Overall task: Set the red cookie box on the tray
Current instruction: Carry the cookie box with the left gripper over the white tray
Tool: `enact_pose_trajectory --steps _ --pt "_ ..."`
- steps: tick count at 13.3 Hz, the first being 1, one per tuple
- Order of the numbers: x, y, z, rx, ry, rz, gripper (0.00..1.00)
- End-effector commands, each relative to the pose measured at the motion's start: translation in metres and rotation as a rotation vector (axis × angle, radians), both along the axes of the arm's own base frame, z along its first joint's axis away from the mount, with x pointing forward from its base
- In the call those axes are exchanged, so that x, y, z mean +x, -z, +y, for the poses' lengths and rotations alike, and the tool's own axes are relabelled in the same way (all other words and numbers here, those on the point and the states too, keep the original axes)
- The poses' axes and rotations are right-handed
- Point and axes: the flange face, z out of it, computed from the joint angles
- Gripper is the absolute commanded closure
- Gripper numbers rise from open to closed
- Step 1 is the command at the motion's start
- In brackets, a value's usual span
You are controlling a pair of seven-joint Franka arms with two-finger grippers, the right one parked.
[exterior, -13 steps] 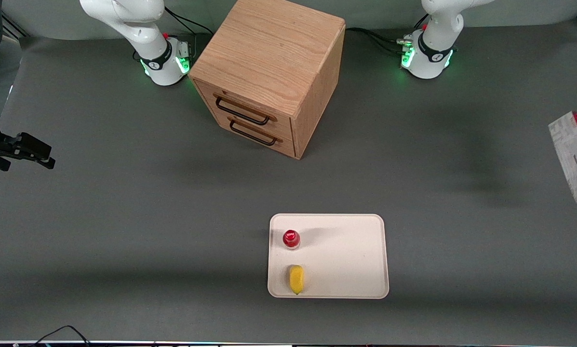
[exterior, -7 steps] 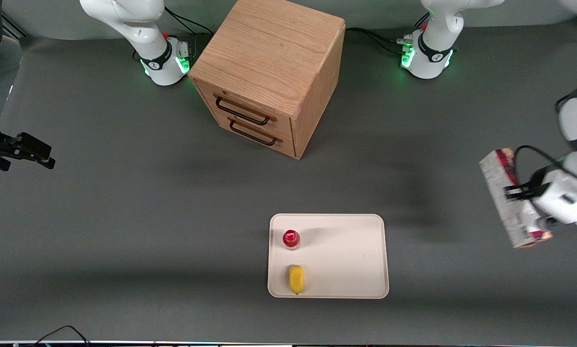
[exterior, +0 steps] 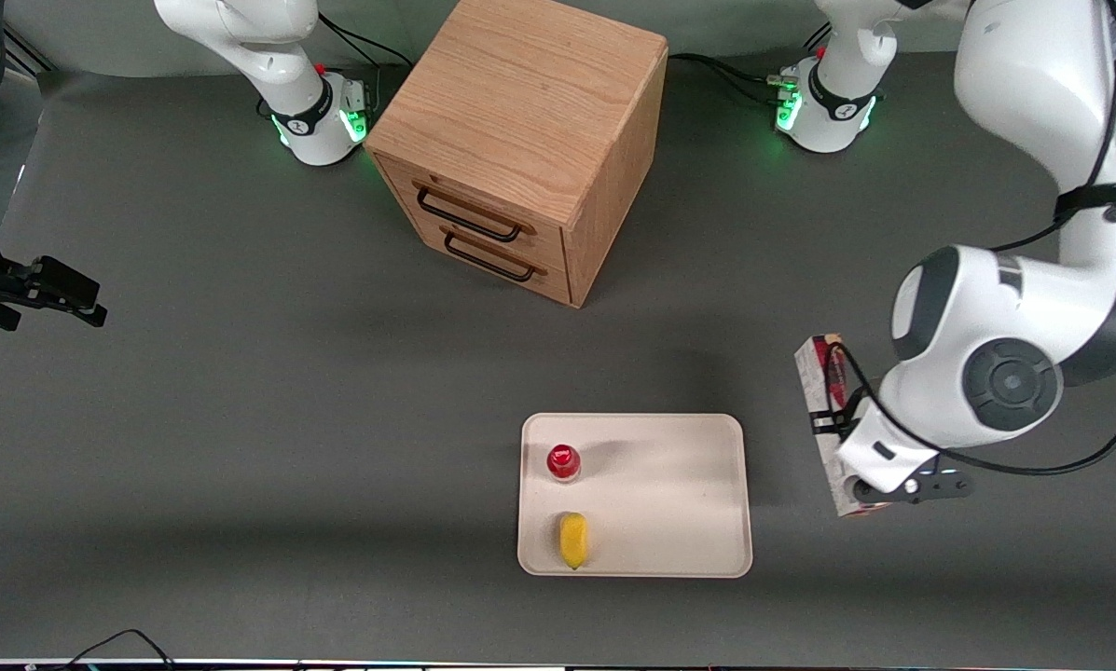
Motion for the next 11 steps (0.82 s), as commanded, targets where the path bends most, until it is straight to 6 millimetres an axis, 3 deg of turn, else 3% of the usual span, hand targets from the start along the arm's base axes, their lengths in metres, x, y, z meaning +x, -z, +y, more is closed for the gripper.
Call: enact_pose_trajectory --steps 1,7,11 --pt "0.009 0.018 -0.038 -0.006 0.017 -0.038 1.0" --pt "0.018 0.065 -0.102 -0.026 0.09 -0.089 1.0" --pt "0.031 0.1 -0.108 -0.013 0.097 -0.118 1.0"
